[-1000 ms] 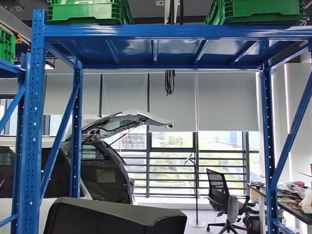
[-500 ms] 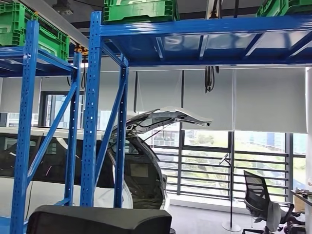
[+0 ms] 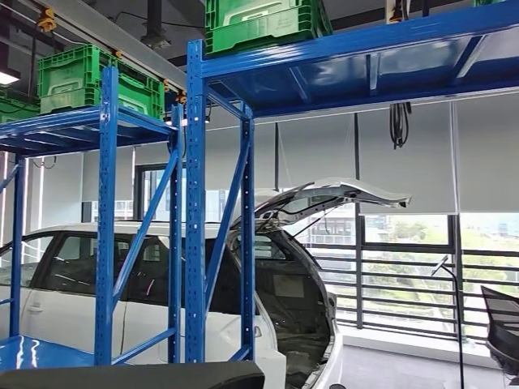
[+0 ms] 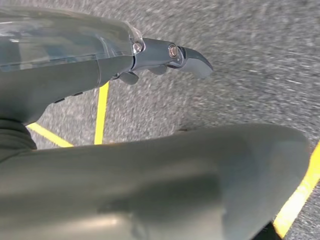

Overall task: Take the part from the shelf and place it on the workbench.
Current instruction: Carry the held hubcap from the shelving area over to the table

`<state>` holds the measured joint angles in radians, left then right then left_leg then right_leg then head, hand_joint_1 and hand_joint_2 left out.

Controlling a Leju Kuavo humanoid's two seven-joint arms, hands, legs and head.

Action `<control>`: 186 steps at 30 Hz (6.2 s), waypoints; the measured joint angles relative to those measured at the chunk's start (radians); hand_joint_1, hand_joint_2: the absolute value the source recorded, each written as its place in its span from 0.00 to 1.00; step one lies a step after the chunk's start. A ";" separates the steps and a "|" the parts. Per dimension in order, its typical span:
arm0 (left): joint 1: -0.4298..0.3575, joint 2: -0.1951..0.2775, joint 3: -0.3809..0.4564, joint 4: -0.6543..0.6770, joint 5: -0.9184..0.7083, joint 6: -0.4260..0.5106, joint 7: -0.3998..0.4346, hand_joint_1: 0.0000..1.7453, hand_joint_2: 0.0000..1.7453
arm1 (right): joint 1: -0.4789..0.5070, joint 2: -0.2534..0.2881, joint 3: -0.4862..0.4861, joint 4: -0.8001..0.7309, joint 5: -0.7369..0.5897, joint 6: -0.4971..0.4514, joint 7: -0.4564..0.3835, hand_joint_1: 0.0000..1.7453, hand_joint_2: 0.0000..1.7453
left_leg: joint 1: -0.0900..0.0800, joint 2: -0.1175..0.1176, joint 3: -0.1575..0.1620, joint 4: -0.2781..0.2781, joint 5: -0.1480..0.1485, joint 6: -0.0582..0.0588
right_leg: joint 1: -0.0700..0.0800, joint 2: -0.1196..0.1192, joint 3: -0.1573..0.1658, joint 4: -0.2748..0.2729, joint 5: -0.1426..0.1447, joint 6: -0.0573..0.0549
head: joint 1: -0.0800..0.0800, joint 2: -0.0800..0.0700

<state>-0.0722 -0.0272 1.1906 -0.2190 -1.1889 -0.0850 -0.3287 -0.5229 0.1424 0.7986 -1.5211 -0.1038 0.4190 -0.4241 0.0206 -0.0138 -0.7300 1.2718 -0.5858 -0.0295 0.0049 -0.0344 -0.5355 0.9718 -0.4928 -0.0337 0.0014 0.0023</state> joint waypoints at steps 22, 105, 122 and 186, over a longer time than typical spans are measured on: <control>0.005 0.066 0.053 -0.001 0.026 0.012 0.046 0.00 0.00 | -0.043 -0.030 0.048 0.000 0.014 -0.021 -0.002 1.00 1.00 | -0.014 -0.099 0.108 -0.250 0.143 0.048 | 0.011 0.123 -0.005 0.050 -0.021 -0.015 | 0.000 0.000; 0.008 0.033 0.099 -0.010 -0.006 0.024 0.028 0.00 0.00 | 0.149 -0.136 0.028 -0.120 0.065 -0.036 -0.071 1.00 1.00 | -0.002 0.018 0.108 -0.231 0.118 0.048 | -0.016 0.011 -0.061 0.213 -0.149 0.057 | 0.001 0.000; -0.002 0.025 0.099 -0.010 -0.013 0.021 0.052 0.00 0.00 | 0.156 -0.147 0.022 -0.130 0.078 -0.029 -0.079 1.00 1.00 | -0.001 -0.002 -0.015 -0.005 0.013 0.007 | 0.002 0.015 -0.006 0.013 0.002 0.002 | 0.001 0.000; 0.002 0.013 0.101 -0.009 -0.017 0.008 0.025 0.00 0.00 | 0.096 -0.114 0.043 -0.056 0.015 0.019 -0.036 1.00 1.00 | 0.013 0.016 0.015 -0.067 0.076 -0.007 | -0.006 -0.032 0.011 -0.007 -0.001 0.025 | 0.000 0.000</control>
<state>-0.0707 -0.0144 1.2913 -0.2281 -1.2057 -0.0765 -0.3037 -0.4273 0.0286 0.8419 -1.5771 -0.0885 0.4376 -0.4604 0.0335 0.0021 -0.7149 1.2048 -0.5100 -0.0368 -0.0006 -0.0662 -0.5240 0.9647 -0.4939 -0.0085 0.0014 0.0023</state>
